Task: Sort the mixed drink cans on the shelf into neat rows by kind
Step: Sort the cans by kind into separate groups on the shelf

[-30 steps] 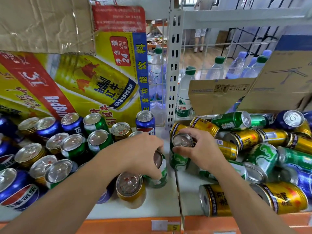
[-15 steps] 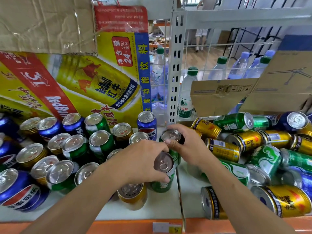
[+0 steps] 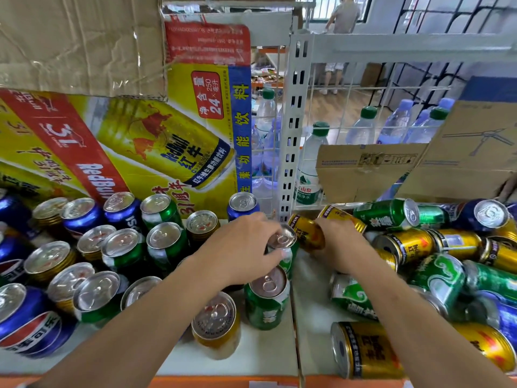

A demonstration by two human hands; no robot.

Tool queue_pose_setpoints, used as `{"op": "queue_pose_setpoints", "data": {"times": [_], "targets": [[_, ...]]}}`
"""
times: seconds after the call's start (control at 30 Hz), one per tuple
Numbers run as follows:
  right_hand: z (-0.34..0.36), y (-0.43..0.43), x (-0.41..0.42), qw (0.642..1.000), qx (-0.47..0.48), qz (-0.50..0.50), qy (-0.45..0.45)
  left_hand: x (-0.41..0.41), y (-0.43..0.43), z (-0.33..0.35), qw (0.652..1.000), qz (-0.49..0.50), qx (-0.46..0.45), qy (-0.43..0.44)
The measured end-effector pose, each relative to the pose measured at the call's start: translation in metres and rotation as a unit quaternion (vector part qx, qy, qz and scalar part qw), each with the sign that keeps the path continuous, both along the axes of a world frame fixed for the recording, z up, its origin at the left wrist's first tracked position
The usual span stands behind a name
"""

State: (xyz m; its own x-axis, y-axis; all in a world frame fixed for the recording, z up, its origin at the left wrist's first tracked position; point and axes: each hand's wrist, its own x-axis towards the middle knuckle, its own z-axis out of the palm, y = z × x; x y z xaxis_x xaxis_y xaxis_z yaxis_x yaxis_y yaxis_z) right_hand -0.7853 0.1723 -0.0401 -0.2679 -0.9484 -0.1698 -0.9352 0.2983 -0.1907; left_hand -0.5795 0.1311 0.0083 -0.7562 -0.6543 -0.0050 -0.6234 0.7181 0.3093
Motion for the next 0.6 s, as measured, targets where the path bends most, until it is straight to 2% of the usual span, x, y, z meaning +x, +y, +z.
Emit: {"op": "queue_pose_setpoints", "data": {"times": [0.07,0.2,0.37,0.47,0.6], "targets": [[-0.012,-0.001,0.002,1.0,0.01,-0.007,0.029,-0.01,-0.006,0.0,0.999,0.003,0.004,-0.033],[-0.019,0.001,0.001,0.998,-0.047,-0.003,0.052,-0.023,-0.016,-0.005,0.996,0.019,-0.016,-0.088],[0.008,0.009,0.006,0.991,-0.09,-0.04,-0.087,-0.022,-0.02,-0.009,0.998,0.031,-0.01,-0.055],[0.025,0.01,0.008,0.99,-0.109,-0.029,-0.082,-0.022,-0.024,-0.009,0.998,0.043,-0.006,-0.035],[0.024,0.008,0.013,0.997,-0.049,0.003,-0.057,-0.019,-0.03,-0.012,0.998,0.052,0.035,-0.027]]}}
